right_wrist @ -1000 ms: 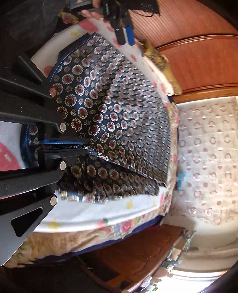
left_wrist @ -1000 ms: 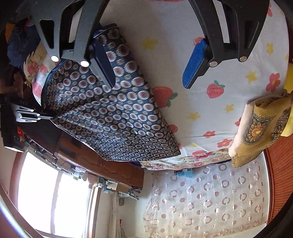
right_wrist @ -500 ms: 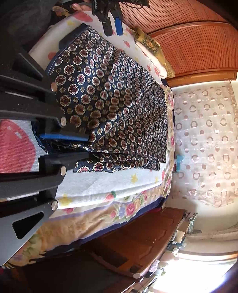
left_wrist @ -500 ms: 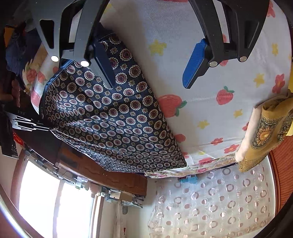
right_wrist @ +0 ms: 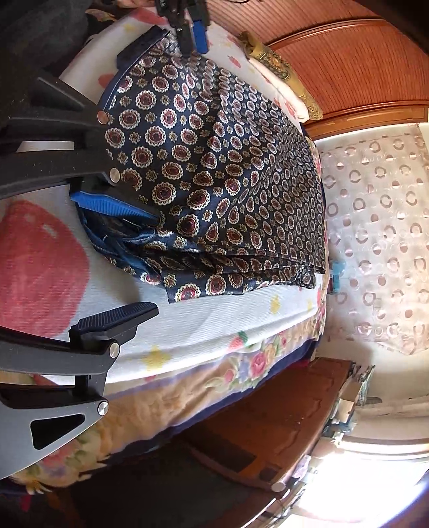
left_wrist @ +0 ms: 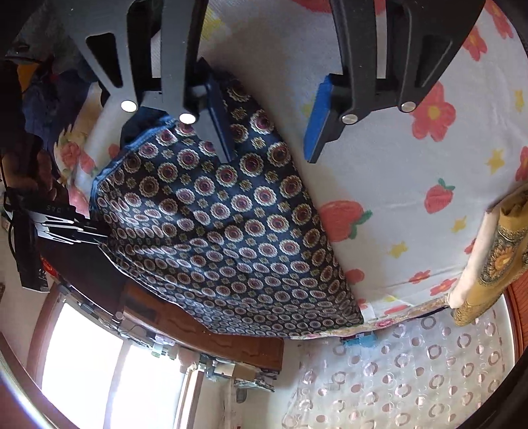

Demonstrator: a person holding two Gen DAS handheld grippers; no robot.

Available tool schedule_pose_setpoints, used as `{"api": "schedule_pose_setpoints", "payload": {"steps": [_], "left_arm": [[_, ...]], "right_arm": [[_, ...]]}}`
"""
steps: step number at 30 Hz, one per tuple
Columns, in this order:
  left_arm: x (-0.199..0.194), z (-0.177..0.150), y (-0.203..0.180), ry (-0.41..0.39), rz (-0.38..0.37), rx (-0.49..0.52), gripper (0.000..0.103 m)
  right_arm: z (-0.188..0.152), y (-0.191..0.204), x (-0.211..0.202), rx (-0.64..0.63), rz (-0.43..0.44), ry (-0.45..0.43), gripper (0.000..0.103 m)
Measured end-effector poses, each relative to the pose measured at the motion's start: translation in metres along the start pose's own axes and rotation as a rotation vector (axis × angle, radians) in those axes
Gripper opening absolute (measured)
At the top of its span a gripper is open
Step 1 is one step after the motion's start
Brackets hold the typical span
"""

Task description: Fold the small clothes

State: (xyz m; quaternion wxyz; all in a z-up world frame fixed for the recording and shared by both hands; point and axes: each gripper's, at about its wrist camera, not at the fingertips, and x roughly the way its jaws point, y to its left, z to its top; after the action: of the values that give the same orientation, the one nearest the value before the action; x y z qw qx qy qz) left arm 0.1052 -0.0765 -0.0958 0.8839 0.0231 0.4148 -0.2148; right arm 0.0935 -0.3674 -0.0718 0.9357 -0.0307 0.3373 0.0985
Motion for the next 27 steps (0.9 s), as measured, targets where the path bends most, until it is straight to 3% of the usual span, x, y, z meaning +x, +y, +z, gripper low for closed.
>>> {"api": "schedule_pose_setpoints", "payload": {"steps": [7,9,12,13,16,20,27], "left_arm": [[-0.007,-0.009,-0.008,-0.001,-0.021,0.012,0.032],[-0.008,-0.012,-0.012,0.0,-0.028,0.019,0.031],[-0.009,-0.014,-0.014,0.004,-0.055,0.02,0.025],[-0.009,-0.015,-0.014,0.007,-0.069,0.02,0.022],[-0.01,-0.014,-0.015,0.008,-0.09,0.021,0.009],[-0.032,-0.005,-0.015,-0.082,-0.119,-0.001,0.004],[-0.065,0.034,-0.015,-0.247,-0.094,0.001,0.004]], "right_arm": [[-0.006,0.009,-0.011,-0.05,0.072,0.014,0.051],[-0.008,0.012,-0.012,-0.069,0.076,0.01,0.043],[-0.011,0.01,-0.014,-0.077,0.088,-0.003,0.023],[-0.012,0.009,-0.014,-0.075,0.092,-0.006,0.012],[-0.015,0.004,-0.013,-0.057,0.131,-0.031,0.007],[-0.014,-0.002,-0.024,-0.001,0.165,-0.101,0.006],[0.009,-0.017,-0.05,0.067,0.209,-0.237,0.006]]}}
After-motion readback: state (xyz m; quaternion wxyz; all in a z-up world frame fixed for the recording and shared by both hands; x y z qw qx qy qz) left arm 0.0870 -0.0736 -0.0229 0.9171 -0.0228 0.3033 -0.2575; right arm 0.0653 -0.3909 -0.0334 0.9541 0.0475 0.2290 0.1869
